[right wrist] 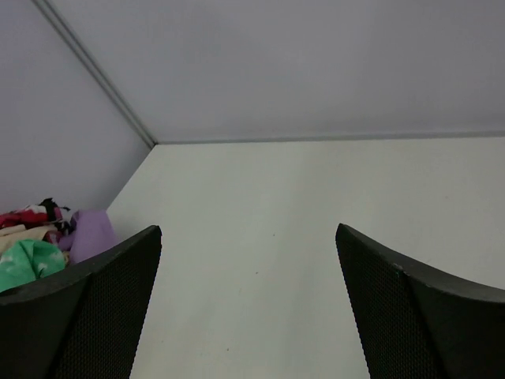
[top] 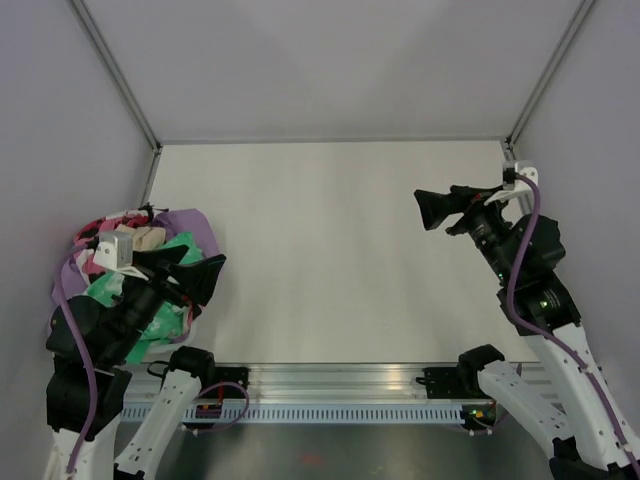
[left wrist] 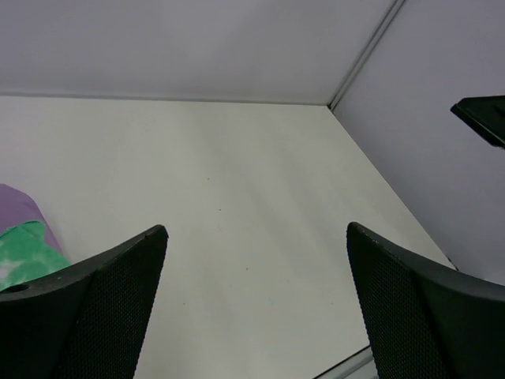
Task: Fold and stack the trousers
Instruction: Grab the trousers from the pile
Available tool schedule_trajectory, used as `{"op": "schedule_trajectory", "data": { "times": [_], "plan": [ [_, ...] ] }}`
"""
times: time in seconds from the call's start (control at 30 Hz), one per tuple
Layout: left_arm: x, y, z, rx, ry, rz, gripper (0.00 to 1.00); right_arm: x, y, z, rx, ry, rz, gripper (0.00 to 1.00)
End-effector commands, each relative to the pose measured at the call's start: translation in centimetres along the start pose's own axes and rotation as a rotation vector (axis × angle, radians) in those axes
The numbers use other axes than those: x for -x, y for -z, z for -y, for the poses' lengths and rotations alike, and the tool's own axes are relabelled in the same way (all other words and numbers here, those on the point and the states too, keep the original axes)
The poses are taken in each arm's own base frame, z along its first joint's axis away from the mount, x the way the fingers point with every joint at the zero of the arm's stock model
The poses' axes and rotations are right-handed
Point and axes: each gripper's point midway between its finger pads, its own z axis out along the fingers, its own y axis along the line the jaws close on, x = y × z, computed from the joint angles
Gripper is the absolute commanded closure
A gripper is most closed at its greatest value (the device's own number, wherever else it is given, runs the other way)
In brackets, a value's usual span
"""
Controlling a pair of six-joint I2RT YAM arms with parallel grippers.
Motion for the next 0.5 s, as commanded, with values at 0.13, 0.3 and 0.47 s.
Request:
{"op": "schedule_trajectory", "data": {
  "times": [0.13,0.3,0.47],
  "plan": [
    [-0.8,1.6,-4.4,0.246,0.016,0.015,0.0,-1.8,-2.2,-3.8,0.212,-0.12,-0.047,0.02],
    [-1.7,3.6,-6.9,0.56,0.204,-0.198,0.0,-3.9,-2.9,-3.3,0.191,-0.153,-0.129,0.02],
    [-3.1,7.5,-9.1,0.844,0.33,-0.277,0.0,-7.2,-2.5,-1.4,0.11,-0.263,-0.162,0.02]
  ]
}}
